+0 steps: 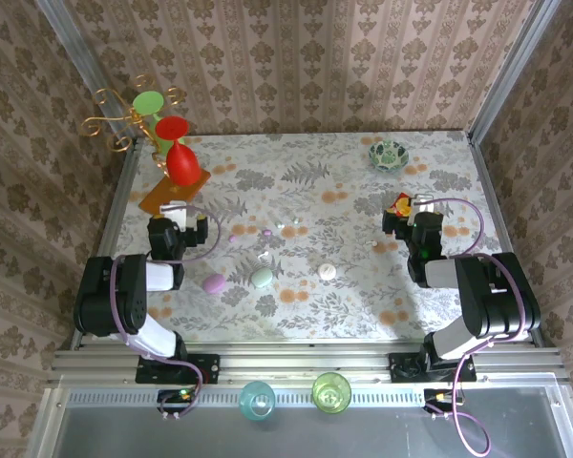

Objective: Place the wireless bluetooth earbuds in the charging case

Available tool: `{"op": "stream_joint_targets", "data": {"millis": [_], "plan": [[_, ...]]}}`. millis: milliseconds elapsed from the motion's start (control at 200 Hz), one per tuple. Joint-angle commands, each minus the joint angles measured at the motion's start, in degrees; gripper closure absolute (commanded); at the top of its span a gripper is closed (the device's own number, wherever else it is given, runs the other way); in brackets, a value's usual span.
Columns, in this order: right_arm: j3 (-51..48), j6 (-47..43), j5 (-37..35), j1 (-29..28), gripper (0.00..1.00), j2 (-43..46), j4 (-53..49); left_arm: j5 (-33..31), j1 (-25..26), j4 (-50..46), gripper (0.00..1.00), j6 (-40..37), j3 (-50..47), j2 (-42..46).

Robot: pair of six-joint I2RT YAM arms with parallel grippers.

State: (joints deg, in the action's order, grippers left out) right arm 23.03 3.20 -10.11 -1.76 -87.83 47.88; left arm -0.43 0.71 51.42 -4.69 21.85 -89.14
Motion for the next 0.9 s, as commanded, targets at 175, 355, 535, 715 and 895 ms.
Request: {"op": "stream_joint_targets", "data": {"millis": [175,355,535,715,895], "plan": [[-0.6,0.6,-1.6,-0.2,0.0,0.2,2.8,0.5,0.3,0.5,0.0,0.6,0.8,0.1],[-0.5,0.2,-0.6,-0.2,0.0,0.2,2.4,0.6,0.3,0.6,0.0,0.6,0.8,0.1],[-0.3,0.2,-0.5,-0.2,0.0,0.0,2.3,0.6,0.2,0.4,0.0,0.6,0.9,0.1],[-0.3,-0.3,0.7,-0.2,0.0,0.3,2.3,0.9,0.4,0.4,0.0,0.1,0.8,0.4],[-0.6,-2.5,0.0,-2.1,0.0,5.4,-1.5,1.5,2.5,0.6,0.0,-2.6,-1.2,4.3]]}}
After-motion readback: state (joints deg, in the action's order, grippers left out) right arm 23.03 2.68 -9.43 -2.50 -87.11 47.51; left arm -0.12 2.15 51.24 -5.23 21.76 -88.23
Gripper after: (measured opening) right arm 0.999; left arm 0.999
